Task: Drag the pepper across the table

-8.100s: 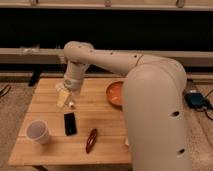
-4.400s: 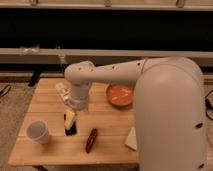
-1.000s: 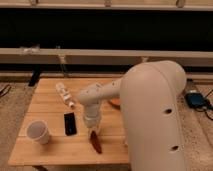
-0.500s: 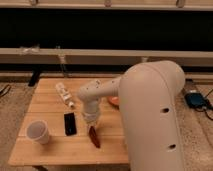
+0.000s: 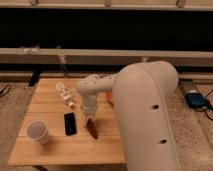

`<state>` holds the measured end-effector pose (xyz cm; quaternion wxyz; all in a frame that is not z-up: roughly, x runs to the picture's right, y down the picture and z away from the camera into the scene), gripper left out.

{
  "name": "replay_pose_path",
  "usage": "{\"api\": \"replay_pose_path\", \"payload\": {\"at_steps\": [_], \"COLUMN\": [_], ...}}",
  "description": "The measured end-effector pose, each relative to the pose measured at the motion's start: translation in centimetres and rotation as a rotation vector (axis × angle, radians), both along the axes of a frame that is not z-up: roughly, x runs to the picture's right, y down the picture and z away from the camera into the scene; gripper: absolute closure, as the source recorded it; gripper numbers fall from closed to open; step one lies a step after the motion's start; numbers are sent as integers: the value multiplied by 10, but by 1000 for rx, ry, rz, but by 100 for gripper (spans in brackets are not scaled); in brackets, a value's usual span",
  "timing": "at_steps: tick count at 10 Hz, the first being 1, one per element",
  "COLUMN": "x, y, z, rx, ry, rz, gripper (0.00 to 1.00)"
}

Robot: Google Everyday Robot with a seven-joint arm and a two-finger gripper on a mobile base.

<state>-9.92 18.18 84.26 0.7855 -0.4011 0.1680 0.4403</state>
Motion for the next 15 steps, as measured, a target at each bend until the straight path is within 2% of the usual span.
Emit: {"api": "replay_pose_path", "payload": {"at_steps": [8, 11, 13, 15], "x": [-9, -14, -23, -29], "y": [-36, -56, -69, -80], "z": [32, 44, 55, 62], "rx": [70, 104, 117, 132], "ry": [-25, -42, -69, -92], "rz": [-4, -8, -20, -31], "gripper": [94, 93, 78, 59]}}
